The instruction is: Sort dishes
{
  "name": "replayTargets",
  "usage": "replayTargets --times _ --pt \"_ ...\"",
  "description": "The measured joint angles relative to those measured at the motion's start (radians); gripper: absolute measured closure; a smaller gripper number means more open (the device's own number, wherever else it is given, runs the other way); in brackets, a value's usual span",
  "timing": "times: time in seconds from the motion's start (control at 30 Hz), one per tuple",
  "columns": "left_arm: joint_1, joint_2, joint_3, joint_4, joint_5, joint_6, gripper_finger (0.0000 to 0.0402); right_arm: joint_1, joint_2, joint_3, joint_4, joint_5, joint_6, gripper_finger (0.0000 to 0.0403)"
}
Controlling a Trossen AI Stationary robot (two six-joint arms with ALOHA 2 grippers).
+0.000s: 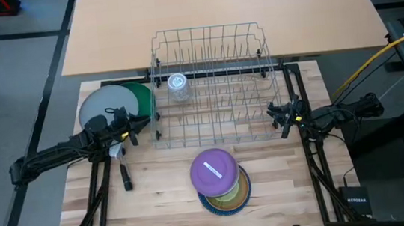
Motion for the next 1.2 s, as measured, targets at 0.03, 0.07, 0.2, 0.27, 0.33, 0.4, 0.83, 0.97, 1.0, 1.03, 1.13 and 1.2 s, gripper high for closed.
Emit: replayTargets --times 0.03,0.07,0.2,0.27,0.33,0.4,0.83,0.97,1.0,1.03,1.13,1.2 --pt "0.0 0.0 0.0 0.0 0.0 0.0 0.0315 0.0 0.0 0.0 0.0 0.0 0.0 0.0315" --pt "0.0 0.0 0.0 0.0 0.0 0.0 0.0315 0.0 0.0 0.0 0.0 0.0 0.0 0.0315" --pt "0.0 0.0 0.0 0.0 0.0 0.0 0.0315 0.0 0.0 0.0 0.0 0.0 0.0 0.0315" --pt "0.0 0.0 0.0 0.0 0.0 0.0 0.0315 0.0 0.0 0.0 0.0 0.0 0.0 0.0315" --pt "0.0 0.0 0.0 0.0 0.0 0.0 0.0315 0.0 0.0 0.0 0.0 0.0 0.0 0.0315" --pt "0.0 0.0 0.0 0.0 0.0 0.0 0.0315 0.0 0.0 0.0 0.0 0.0 0.0 0.0315" --pt "0.0 0.0 0.0 0.0 0.0 0.0 0.0315 0.0 0.0 0.0 0.0 0.0 0.0 0.0315" --pt "0.0 0.0 0.0 0.0 0.0 0.0 0.0315 0.0 0.0 0.0 0.0 0.0 0.0 0.0315" --pt "0.0 0.0 0.0 0.0 0.0 0.0 0.0315 0.0 0.0 0.0 0.0 0.0 0.0 0.0315" --pt "0.0 0.0 0.0 0.0 0.0 0.0 0.0315 0.0 0.0 0.0 0.0 0.0 0.0 0.0315" --pt "0.0 0.0 0.0 0.005 0.0 -0.001 0.0315 0.0 0.0 0.0 0.0 0.0 0.0 0.0315" --pt "0.0 0.0 0.0 0.018 0.0 -0.055 0.0315 0.0 0.0 0.0 0.0 0.0 0.0 0.0315"
